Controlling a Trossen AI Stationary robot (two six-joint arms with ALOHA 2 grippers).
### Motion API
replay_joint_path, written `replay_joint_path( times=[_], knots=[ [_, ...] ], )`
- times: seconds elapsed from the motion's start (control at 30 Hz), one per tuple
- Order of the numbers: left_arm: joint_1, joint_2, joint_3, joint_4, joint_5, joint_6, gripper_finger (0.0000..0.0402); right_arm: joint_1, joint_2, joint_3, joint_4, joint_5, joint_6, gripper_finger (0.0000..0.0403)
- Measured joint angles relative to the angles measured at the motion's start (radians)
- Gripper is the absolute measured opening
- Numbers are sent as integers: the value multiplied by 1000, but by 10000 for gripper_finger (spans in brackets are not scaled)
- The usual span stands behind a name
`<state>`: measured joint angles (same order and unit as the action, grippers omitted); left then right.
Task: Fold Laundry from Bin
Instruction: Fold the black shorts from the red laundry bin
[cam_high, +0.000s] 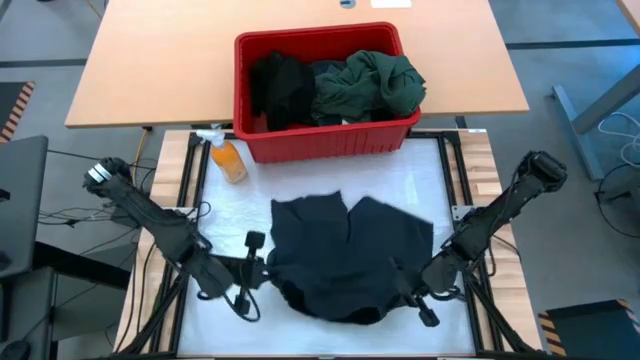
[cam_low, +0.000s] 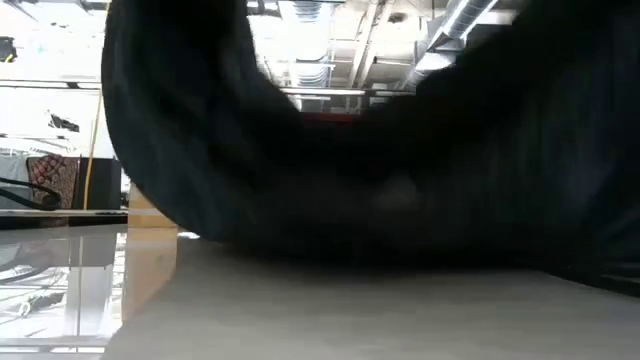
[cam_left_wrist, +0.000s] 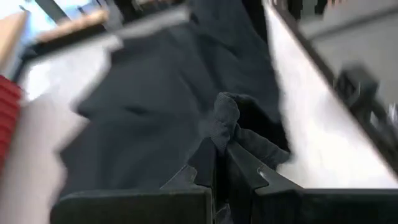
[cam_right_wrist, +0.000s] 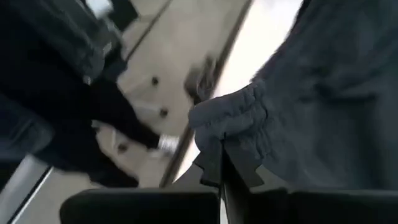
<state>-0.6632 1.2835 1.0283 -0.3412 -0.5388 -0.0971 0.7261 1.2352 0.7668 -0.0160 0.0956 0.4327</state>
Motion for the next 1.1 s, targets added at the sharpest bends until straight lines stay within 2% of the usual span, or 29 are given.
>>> replay_joint_path(
  times=[0.17, 0.33, 0.53, 0.7, 0.87, 1.0, 1.1],
  knots=[
    [24, -64, 90, 2, -49, 82, 0, 0, -31, 87, 1, 83, -162, 22],
    [33, -76, 207, 29, -61, 222, 0, -9, -39, 225, -1, 116, -332, 22],
    [32, -76, 314, 165, -61, 401, 0, -8, -38, 408, -4, 169, -581, 22],
    [32, -76, 372, 327, 14, 524, 0, -9, -37, 530, 8, 176, -739, 22],
    [32, -75, 386, 345, 68, 541, 0, -9, -37, 566, -5, 172, -764, 22],
    [32, -65, 386, 244, 58, 482, 0, -9, -36, 566, -119, 171, -715, 22],
    [36, -40, 386, 188, 32, 444, 0, -9, -36, 565, -205, 210, -665, 22]
  ],
)
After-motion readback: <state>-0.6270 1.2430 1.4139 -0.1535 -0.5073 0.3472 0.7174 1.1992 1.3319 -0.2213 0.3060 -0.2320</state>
